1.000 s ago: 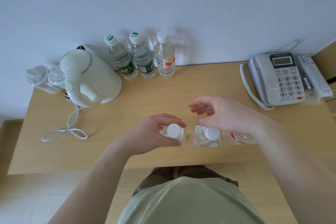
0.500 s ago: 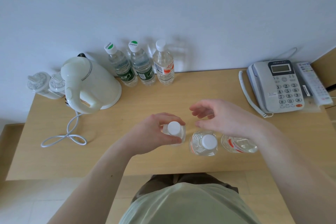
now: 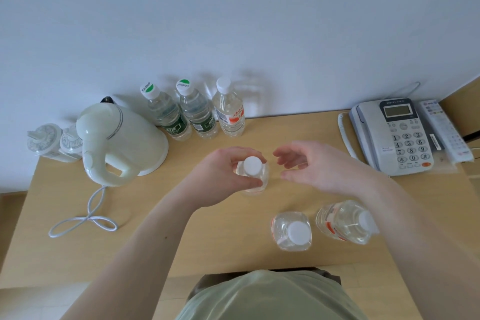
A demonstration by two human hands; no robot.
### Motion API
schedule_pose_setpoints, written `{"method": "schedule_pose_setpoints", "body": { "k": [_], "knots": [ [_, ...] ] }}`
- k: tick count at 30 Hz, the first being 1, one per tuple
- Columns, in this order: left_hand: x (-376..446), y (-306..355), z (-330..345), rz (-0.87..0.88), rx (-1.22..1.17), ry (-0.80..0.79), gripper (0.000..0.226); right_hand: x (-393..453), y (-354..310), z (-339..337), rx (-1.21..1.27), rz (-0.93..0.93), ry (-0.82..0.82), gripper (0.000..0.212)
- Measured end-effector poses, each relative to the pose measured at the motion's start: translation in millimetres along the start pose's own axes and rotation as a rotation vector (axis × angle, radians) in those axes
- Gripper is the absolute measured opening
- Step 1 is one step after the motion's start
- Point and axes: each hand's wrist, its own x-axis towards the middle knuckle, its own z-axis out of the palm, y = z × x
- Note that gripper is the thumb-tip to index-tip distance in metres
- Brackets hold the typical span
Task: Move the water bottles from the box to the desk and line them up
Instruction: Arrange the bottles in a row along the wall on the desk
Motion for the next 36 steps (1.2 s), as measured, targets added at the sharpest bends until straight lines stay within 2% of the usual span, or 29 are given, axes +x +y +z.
{"method": "schedule_pose_setpoints", "body": {
  "k": [6,18,27,36],
  "knots": [
    [27.4,10.2,-8.7,0.007,-0.004,0.016,0.032,16.0,1.3,-14.0,0.026,0.017,0.027,0.047],
    [72.6,17.3,-14.9,0.041,-0.149,0.154,0.033,39.9,7.6,-30.9,0.113,0.076,0.059,0.043],
    [98.7,23.3,-10.2,0.049,-0.146,0.267,0.033,52.5,14.8,-36.7,0.110,0.095,0.078,0.045],
    [118.3,30.2,-11.6,0.018,-0.052,0.300,0.031,61.7,18.6,-45.2,0.108,0.105,0.082,0.040]
  ]
}}
